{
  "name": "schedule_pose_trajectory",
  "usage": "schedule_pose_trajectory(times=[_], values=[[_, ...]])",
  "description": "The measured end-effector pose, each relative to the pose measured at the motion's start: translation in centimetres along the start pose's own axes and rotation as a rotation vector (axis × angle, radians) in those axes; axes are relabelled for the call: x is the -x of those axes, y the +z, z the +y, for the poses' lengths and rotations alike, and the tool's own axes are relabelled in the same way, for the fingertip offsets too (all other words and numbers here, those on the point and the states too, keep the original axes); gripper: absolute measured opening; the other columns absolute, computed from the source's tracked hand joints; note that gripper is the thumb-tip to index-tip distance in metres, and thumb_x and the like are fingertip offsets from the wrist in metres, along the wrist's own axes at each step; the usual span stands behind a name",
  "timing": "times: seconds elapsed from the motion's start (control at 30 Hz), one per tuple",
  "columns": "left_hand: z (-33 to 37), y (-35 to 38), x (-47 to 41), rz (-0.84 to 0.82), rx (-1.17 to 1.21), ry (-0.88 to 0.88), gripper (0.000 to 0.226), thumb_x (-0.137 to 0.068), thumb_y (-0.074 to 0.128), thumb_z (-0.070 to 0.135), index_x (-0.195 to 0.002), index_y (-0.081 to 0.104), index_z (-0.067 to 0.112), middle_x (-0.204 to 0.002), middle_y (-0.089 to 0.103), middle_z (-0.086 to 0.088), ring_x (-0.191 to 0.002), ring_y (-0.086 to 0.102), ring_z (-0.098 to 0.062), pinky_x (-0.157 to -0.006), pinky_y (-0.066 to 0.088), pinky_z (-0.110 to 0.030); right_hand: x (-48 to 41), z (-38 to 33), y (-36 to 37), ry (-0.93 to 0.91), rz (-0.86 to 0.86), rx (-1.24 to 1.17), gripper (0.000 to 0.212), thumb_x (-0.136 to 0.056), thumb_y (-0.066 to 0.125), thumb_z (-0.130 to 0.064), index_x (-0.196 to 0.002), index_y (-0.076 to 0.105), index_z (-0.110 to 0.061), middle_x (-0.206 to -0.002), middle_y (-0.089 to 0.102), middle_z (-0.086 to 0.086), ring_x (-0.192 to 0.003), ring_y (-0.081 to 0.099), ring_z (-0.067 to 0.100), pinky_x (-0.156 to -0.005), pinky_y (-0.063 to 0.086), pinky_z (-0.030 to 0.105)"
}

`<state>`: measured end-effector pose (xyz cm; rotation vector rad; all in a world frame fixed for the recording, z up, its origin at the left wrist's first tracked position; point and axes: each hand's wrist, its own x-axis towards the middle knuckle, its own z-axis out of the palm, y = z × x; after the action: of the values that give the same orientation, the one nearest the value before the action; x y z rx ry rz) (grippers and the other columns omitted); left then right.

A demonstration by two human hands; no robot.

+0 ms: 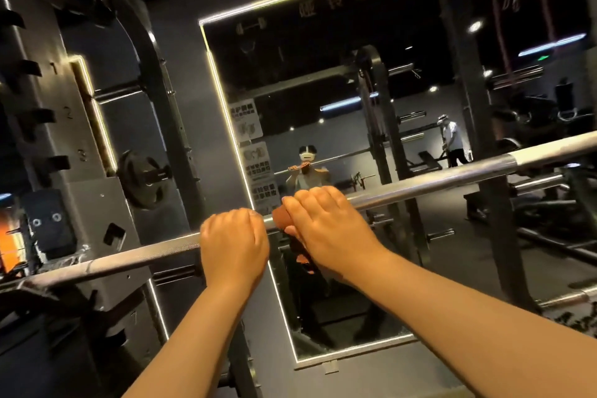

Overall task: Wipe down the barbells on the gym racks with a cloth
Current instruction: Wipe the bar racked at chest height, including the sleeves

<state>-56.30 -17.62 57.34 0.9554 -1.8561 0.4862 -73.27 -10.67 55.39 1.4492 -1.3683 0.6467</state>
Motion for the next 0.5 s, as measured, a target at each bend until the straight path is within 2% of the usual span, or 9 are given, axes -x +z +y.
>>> schedule_pose_trajectory(times=[0.1,0.17,0.27,0.37,0.43,0.5], values=[[-1.0,0.0,0.1,0.001,0.039,0.035,0.032,-0.103,0.043,0.022,-0.077,0.062,0.022,-0.068,0.054,0.01,-0.065,0.05,-0.011,-0.088,0.047,-0.04,1.7,4.1,-0.6,-0.063,-0.008,0.014,0.05,-0.105,0.03,-0.043,-0.139,0.051,-0.013,-0.128,0.061,0.008,-0.113,0.057,0.029,-0.098,0.049,0.044],[-0.9,0.0,0.1,0.006,0.081,0.033,0.033,-0.103,0.043,0.022,-0.078,0.064,0.022,-0.067,0.054,0.01,-0.065,0.05,-0.008,-0.089,0.045,-0.038,2.9,6.9,-1.0,-0.014,0.004,0.008,0.047,-0.105,0.034,-0.044,-0.136,0.053,-0.013,-0.124,0.061,0.008,-0.11,0.058,0.03,-0.098,0.045,0.044],[-0.4,0.0,0.0,-0.005,0.081,0.011,0.034,-0.103,0.039,0.023,-0.081,0.066,0.022,-0.07,0.055,0.01,-0.069,0.05,-0.01,-0.089,0.043,-0.038,4.3,9.3,-1.6,0.159,0.034,-0.019,0.047,-0.101,0.037,-0.043,-0.127,0.062,-0.012,-0.118,0.063,0.008,-0.108,0.059,0.032,-0.101,0.036,0.042],[0.8,-0.1,-0.2,-0.036,0.033,-0.028,0.029,-0.102,0.042,0.023,-0.086,0.066,0.022,-0.075,0.055,0.01,-0.075,0.048,-0.012,-0.091,0.041,-0.039,3.6,6.5,-1.8,0.277,0.071,0.002,0.038,-0.1,0.04,-0.035,-0.115,0.066,-0.013,-0.112,0.062,0.008,-0.107,0.057,0.033,-0.108,0.034,0.047],[2.8,-0.2,-0.5,-0.079,0.045,0.002,0.028,-0.102,0.041,0.022,-0.083,0.062,0.023,-0.075,0.052,0.012,-0.076,0.049,-0.013,-0.09,0.041,-0.038,2.6,3.7,-1.3,0.229,0.094,0.006,0.032,-0.098,0.045,-0.032,-0.113,0.065,-0.012,-0.11,0.062,0.009,-0.106,0.057,0.034,-0.11,0.033,0.05],[5.0,-0.4,-0.5,-0.104,0.066,0.024,0.027,-0.101,0.042,0.021,-0.077,0.052,0.026,-0.071,0.047,0.013,-0.074,0.049,-0.013,-0.088,0.04,-0.036,1.8,2.8,-0.9,0.156,0.074,-0.009,0.042,-0.101,0.04,-0.037,-0.123,0.063,-0.01,-0.116,0.065,0.009,-0.11,0.059,0.032,-0.112,0.034,0.049]])
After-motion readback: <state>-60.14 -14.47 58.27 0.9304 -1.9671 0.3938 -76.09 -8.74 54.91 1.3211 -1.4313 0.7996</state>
